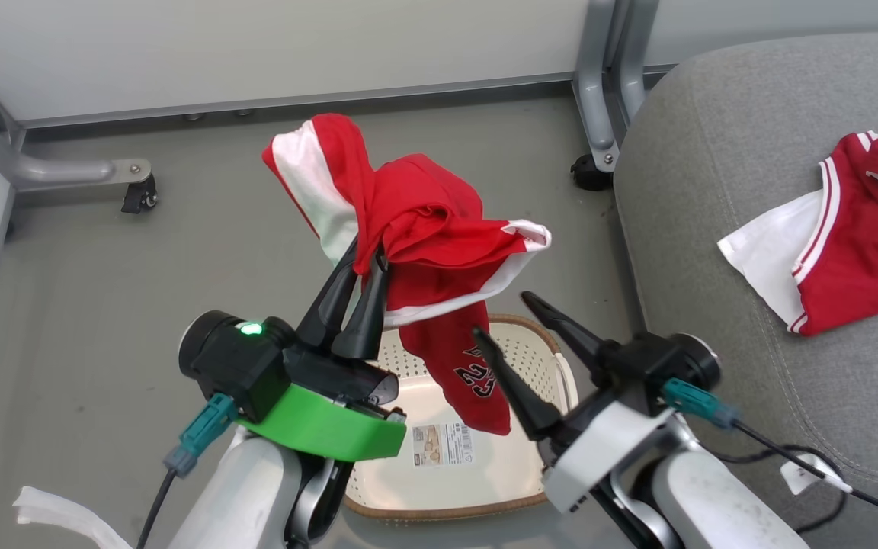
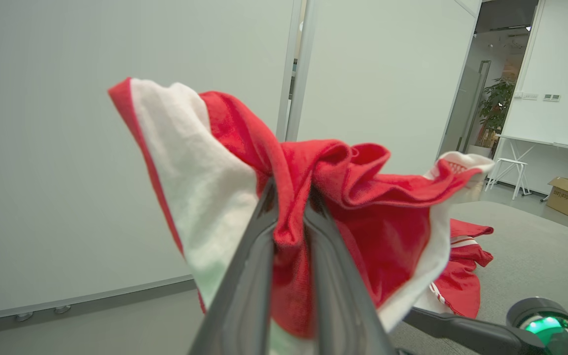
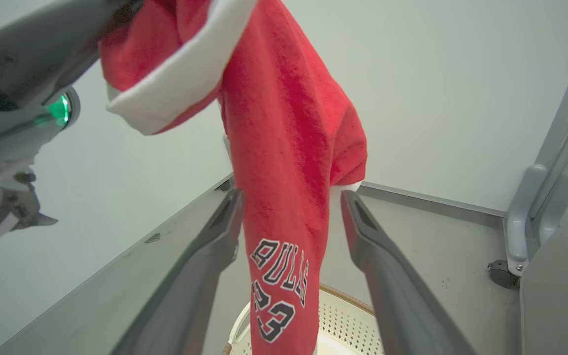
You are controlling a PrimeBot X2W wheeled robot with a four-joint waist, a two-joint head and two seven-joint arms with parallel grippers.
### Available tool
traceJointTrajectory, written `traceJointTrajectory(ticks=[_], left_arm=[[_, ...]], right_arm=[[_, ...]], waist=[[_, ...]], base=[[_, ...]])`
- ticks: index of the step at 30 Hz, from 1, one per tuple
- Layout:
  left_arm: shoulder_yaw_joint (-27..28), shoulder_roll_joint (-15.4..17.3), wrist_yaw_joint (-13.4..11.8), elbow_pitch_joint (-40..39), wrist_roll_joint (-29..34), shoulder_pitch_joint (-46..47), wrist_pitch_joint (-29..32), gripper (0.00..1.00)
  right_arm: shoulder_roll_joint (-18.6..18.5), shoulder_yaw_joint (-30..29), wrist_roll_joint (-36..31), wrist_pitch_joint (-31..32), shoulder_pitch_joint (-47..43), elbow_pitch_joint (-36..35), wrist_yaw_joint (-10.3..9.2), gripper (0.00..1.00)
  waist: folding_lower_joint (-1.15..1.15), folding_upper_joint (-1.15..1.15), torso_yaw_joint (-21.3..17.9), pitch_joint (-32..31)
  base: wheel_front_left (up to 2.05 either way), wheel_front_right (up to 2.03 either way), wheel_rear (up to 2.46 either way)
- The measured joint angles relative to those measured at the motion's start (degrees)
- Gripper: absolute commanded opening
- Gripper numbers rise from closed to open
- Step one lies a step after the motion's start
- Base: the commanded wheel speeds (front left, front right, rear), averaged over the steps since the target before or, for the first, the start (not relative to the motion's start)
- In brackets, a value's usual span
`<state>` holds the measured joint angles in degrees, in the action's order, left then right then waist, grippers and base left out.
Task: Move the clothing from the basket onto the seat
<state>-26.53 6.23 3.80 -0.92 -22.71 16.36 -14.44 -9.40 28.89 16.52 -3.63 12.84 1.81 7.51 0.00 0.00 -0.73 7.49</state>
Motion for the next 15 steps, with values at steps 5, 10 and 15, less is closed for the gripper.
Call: traceJointTrajectory(ticks=[5,10,15], left_arm=[[-0.89,-0.08,0.29,0.31,-0.02,0.52,-0.01,0.00],[-1.70,-0.12,0.62,0.63,-0.03,0.80,-0.02,0.00],[-2.49,-0.15,0.82,0.93,-0.35,1.05,-0.02,0.00]], right_arm=[[0.12,5.72,1.74,-1.59,6.20,5.01,0.01,1.00],[1.09,8.95,3.61,-3.63,11.06,10.79,0.00,1.00],[2.13,11.81,5.58,-5.66,14.84,15.93,0.00,0.15]], waist=[[0.00,0.00,0.83,0.23],[0.00,0.00,1.57,0.47],[0.00,0.00,2.16,0.73]], base=[[0.00,0.00,0.00],[0.00,0.00,0.00],[0.00,0.00,0.00]])
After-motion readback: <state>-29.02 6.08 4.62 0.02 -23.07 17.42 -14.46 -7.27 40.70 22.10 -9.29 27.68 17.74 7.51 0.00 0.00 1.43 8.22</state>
